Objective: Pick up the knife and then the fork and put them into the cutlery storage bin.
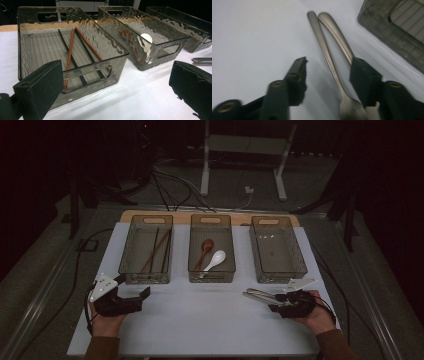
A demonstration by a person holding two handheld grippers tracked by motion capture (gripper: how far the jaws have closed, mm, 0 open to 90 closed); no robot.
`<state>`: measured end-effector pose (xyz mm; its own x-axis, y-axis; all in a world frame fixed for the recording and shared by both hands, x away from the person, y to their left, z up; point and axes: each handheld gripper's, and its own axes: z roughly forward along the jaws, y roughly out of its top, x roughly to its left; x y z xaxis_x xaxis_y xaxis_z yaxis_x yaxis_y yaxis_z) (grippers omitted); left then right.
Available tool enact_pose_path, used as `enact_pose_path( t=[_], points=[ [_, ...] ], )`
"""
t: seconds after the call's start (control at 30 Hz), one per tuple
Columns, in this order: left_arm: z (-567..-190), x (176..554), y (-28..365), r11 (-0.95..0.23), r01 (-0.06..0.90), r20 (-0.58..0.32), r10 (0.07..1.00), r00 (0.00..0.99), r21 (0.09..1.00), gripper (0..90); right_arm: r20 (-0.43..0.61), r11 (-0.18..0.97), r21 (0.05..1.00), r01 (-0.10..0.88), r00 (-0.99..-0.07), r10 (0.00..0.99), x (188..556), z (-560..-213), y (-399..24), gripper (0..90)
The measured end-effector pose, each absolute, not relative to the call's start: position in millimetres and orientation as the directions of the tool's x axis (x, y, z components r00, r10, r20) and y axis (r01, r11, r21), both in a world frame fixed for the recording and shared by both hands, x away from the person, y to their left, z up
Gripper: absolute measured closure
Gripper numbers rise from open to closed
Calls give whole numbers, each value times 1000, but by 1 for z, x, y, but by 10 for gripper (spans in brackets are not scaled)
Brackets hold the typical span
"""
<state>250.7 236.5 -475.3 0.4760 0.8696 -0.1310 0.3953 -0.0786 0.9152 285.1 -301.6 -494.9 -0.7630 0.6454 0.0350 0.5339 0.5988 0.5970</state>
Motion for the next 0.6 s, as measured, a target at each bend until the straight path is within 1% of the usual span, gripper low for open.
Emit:
enact_pose_path(
  t=[0.1, 0.17, 0.33, 0.4, 0.53, 0.6],
  points=[
    [-476, 251, 236, -79, 397, -131, 869, 477, 914, 7, 23, 626, 572, 529, -774, 632, 286, -498, -301, 623],
    [-476, 251, 236, -80, 398, -131, 869, 477, 914, 7, 6, 650, 551, 523, -782, 623, 287, -501, -300, 636],
    [-476, 251, 236, -81, 398, -131, 869, 478, 914, 8, 5, 661, 533, 529, -783, 622, 290, -505, -301, 736],
    [-476, 251, 236, -82, 398, -131, 868, 479, 914, 7, 8, 668, 525, 527, -788, 616, 291, -505, -301, 762],
    [-476, 251, 235, -82, 398, -131, 868, 479, 914, 7, 1, 681, 517, 518, -796, 606, 291, -506, -300, 776],
    [-476, 251, 235, -83, 398, -130, 868, 480, 914, 8, 9, 679, 518, 520, -797, 603, 292, -506, -300, 800]
  ],
)
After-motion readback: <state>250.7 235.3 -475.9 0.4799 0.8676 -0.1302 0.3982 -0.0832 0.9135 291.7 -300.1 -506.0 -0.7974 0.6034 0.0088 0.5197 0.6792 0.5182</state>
